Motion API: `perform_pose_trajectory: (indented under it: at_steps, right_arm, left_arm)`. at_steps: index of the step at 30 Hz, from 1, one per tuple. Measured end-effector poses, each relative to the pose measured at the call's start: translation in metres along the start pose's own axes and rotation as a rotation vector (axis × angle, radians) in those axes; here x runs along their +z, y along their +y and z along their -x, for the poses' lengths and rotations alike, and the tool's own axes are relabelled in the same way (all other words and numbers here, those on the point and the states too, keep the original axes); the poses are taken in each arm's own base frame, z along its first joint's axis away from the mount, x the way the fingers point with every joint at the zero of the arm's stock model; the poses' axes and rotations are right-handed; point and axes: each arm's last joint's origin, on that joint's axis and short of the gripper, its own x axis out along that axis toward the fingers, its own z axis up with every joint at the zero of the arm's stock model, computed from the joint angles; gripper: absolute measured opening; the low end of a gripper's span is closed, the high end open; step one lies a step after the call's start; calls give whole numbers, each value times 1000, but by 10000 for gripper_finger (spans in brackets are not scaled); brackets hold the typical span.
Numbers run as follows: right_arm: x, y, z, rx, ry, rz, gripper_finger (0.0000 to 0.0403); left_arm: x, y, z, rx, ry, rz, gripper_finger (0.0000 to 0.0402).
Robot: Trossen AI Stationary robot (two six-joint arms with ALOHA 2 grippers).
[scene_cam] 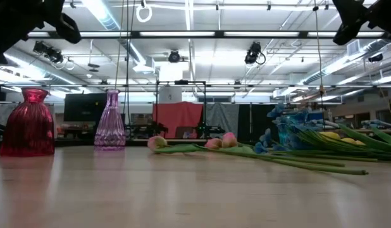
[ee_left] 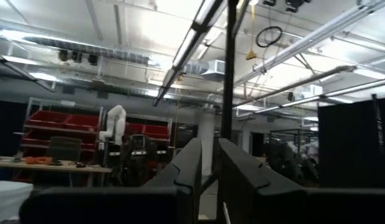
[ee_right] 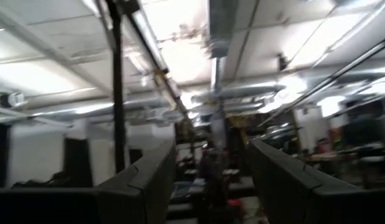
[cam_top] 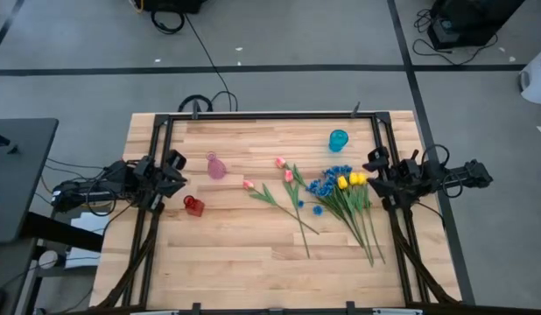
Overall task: Sort flowers into vase by color
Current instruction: Put the left pink flower into the blue vase
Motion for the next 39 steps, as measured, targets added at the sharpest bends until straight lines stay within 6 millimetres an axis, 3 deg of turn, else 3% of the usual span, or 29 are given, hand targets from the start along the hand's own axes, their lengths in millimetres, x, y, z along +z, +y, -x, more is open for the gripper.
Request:
perform_pose_trajectory:
  at_steps: [6,15,23,27,31,39]
  right_arm:
    - [7,-8,1,-292,-61,80,211]
    - [6,-13,2,-469,-67,31,211]
    - [11,-11,-3,-400,-44,117,211]
    - [16,-8,-23,-414,199,128,211]
    - [14,-6,-56,-449,408,89,211]
    - [-30,1,-127,-415,814,43,211]
  left_arm:
    - [1,4,0,130,-37,-5,56]
    - [-2,6,1,194,-13,-20,56]
    - [-6,7,1,202,27,18,56]
    - [-8,8,1,234,45,18,56]
    - [-8,10,2,292,30,-3,56]
    - [-6,10,2,309,7,11,56]
